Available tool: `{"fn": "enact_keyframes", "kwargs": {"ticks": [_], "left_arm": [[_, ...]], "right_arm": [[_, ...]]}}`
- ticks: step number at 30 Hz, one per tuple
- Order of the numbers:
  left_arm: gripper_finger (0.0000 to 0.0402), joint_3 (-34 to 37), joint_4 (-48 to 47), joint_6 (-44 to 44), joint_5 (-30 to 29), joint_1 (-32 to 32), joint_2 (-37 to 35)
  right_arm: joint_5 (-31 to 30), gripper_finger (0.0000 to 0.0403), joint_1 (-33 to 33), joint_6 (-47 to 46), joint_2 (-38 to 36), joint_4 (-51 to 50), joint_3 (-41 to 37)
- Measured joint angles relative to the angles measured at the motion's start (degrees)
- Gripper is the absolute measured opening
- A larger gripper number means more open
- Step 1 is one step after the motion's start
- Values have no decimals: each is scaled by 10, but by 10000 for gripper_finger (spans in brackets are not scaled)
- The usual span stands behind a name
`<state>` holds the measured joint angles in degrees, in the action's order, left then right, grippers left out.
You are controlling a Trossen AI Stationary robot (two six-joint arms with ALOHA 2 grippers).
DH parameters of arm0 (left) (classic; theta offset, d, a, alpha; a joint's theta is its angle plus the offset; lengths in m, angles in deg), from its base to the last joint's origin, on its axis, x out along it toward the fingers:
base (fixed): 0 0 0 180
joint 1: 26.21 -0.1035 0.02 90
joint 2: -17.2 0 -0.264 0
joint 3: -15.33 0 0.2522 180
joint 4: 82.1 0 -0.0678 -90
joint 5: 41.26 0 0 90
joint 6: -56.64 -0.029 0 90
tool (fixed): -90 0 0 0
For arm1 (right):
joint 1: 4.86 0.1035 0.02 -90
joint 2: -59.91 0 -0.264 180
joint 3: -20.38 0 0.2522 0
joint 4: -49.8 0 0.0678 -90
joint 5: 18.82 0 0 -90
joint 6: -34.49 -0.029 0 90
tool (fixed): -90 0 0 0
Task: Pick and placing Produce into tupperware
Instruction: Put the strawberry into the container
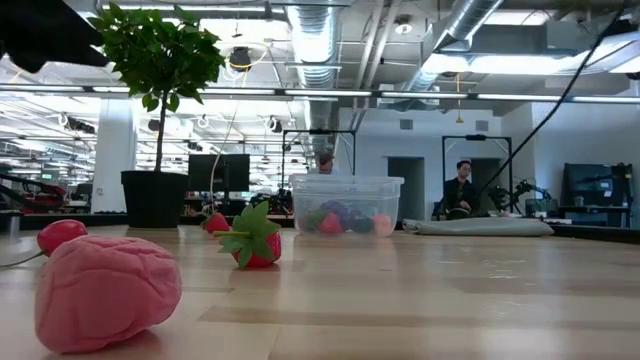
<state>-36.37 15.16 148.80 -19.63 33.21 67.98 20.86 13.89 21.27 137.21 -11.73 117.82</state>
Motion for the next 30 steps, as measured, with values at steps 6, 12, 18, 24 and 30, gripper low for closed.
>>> {"fn": "enact_keyframes", "kwargs": {"ticks": [6,12,18,24,30], "left_arm": [[193,7,23,-2,2,-63,18],[193,7,60,-7,5,-124,57],[193,7,90,-52,30,-162,109],[193,7,168,-114,58,-186,141],[193,7,382,-296,61,-207,150]], "right_arm": [[-10,140,34,-54,-109,8,-109],[-9,140,77,-63,-205,71,-208],[-10,140,108,-101,-283,128,-298],[-10,140,121,-138,-321,184,-357],[-10,140,110,-138,-318,213,-365]]}}
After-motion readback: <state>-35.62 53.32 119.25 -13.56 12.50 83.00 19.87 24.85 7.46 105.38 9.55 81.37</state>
